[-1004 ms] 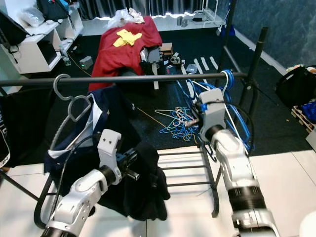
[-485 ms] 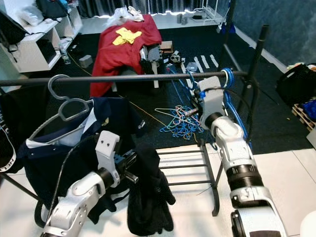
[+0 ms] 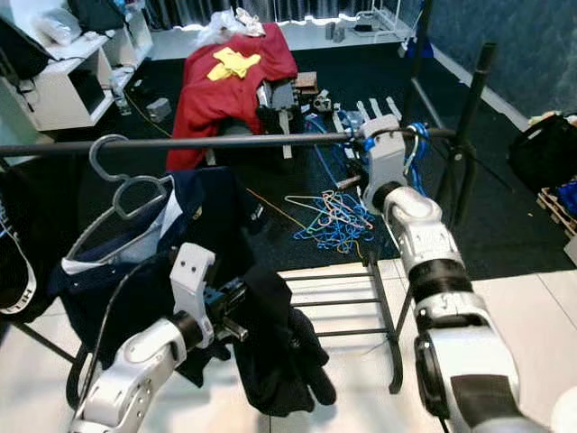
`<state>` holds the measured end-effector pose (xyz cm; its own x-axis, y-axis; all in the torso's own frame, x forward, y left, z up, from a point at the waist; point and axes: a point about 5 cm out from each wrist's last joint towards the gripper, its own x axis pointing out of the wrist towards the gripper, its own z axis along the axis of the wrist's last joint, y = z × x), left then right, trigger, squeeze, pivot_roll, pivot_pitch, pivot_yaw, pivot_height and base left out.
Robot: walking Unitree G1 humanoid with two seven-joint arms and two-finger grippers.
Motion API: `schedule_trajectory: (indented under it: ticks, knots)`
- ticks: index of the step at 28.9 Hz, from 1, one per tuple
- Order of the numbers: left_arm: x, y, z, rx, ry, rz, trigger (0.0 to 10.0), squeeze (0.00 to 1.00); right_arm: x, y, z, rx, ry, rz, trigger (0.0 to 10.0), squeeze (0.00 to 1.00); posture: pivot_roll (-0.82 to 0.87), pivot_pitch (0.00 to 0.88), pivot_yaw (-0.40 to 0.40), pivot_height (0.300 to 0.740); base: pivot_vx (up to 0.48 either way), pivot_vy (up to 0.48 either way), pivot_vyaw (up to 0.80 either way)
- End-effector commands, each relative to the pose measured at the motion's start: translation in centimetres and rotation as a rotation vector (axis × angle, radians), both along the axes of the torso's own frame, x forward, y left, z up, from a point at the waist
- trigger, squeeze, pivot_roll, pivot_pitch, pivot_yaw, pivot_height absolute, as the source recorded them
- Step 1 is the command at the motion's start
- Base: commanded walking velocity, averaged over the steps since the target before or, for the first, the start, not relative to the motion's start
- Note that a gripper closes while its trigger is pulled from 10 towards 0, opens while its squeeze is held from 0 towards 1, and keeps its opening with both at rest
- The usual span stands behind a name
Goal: Hang hanger
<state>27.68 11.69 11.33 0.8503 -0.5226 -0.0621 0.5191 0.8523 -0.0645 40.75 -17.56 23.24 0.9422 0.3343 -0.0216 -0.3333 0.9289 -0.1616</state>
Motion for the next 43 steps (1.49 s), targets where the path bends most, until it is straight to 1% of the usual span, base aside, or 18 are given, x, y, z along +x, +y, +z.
schedule_trajectory:
  ticks: [1,9,11,13,16,23,24,25,26,28,29,30,31,33,35,36,38,43]
  knots:
    - [-0.1,0.3,0.5,0.020,-0.019,-0.008,10.0,0.00,0.3,0.0,0.2,-0.005,0.023,0.001,10.0,0.00,0.05,0.109,0.042,0.740,0.000,0.000,0.00]
    - [-0.3,0.4,0.5,0.023,-0.015,-0.015,10.0,0.00,0.8,-0.3,0.5,0.025,0.064,-0.025,10.0,0.00,0.05,0.120,0.038,0.740,0.000,0.000,0.00]
    - [-0.6,0.4,0.4,0.026,-0.012,-0.030,10.0,0.00,0.9,-0.3,0.2,0.026,0.108,-0.023,10.0,0.00,0.05,0.124,0.034,0.740,0.000,0.000,0.00]
    - [-0.6,0.4,0.4,0.026,-0.012,-0.030,10.0,0.00,0.9,-0.3,0.2,0.026,0.108,-0.023,10.0,0.00,0.05,0.124,0.034,0.740,0.000,0.000,0.00]
    - [-0.7,0.2,0.4,0.030,-0.011,-0.045,10.0,0.00,0.9,-0.3,-0.2,0.032,0.155,-0.019,10.0,0.00,0.05,0.128,0.028,0.740,0.000,0.000,0.00]
    - [-0.8,0.1,0.4,0.031,-0.009,-0.050,10.0,0.00,1.0,-0.4,0.0,0.056,0.166,-0.018,10.0,0.02,0.05,0.131,0.025,0.740,0.000,0.000,0.00]
    - [-0.8,0.1,0.4,0.032,-0.009,-0.050,10.0,0.00,1.1,-0.3,0.1,0.060,0.164,-0.015,10.0,0.45,0.05,0.130,0.025,0.740,0.000,0.000,0.00]
    - [-0.8,0.1,0.4,0.032,-0.009,-0.050,10.0,0.00,1.1,-0.3,0.1,0.060,0.164,-0.015,10.0,0.45,0.05,0.130,0.025,0.740,0.000,0.000,0.00]
    - [-0.8,0.1,0.4,0.032,-0.008,-0.050,10.0,0.00,1.1,-0.3,0.2,0.061,0.161,-0.012,10.0,0.85,0.05,0.130,0.026,0.740,0.000,0.000,0.00]
    - [-0.8,0.1,0.4,0.032,-0.008,-0.050,10.0,0.00,1.1,-0.3,0.2,0.061,0.161,-0.012,10.0,0.85,0.05,0.130,0.026,0.740,0.000,0.000,0.00]
    - [-0.8,0.1,0.4,0.032,-0.008,-0.050,10.0,0.00,1.1,-0.2,0.3,0.056,0.155,-0.011,10.0,0.91,0.05,0.129,0.026,0.740,0.000,0.000,0.00]
    - [-0.8,0.1,0.4,0.032,-0.008,-0.050,10.0,0.00,1.1,-0.2,0.3,0.056,0.155,-0.011,10.0,0.91,0.05,0.129,0.026,0.740,0.000,0.000,0.00]
    - [-0.8,0.0,0.4,0.034,-0.010,-0.051,10.0,0.00,1.2,-0.3,0.7,0.052,0.127,-0.025,10.0,0.00,0.04,0.123,0.031,0.740,0.000,0.000,0.00]
    - [-0.8,0.0,0.4,0.034,-0.010,-0.051,10.0,0.00,1.2,-0.3,0.7,0.052,0.127,-0.025,10.0,0.00,0.04,0.123,0.031,0.740,0.000,0.000,0.00]
    - [-0.6,-0.1,0.5,0.034,-0.014,-0.054,10.0,0.00,1.3,-0.4,1.7,0.053,0.071,-0.032,10.0,0.00,0.03,0.113,0.041,0.740,0.000,0.000,0.00]
    - [-0.6,-0.1,0.5,0.034,-0.014,-0.054,10.0,0.00,1.3,-0.4,1.7,0.053,0.071,-0.032,10.0,0.00,0.03,0.113,0.041,0.740,0.000,0.000,0.00]
    - [-0.3,-0.3,0.5,0.035,-0.017,-0.065,10.0,0.00,1.2,-0.1,2.3,0.064,0.035,-0.011,10.0,0.00,0.02,0.104,0.053,0.740,0.000,0.000,0.00]
    - [0.1,-0.6,0.7,0.041,-0.024,-0.078,10.0,0.00,1.1,0.4,2.5,0.065,0.012,0.022,10.0,0.00,0.02,0.094,0.060,0.740,0.000,0.000,0.00]
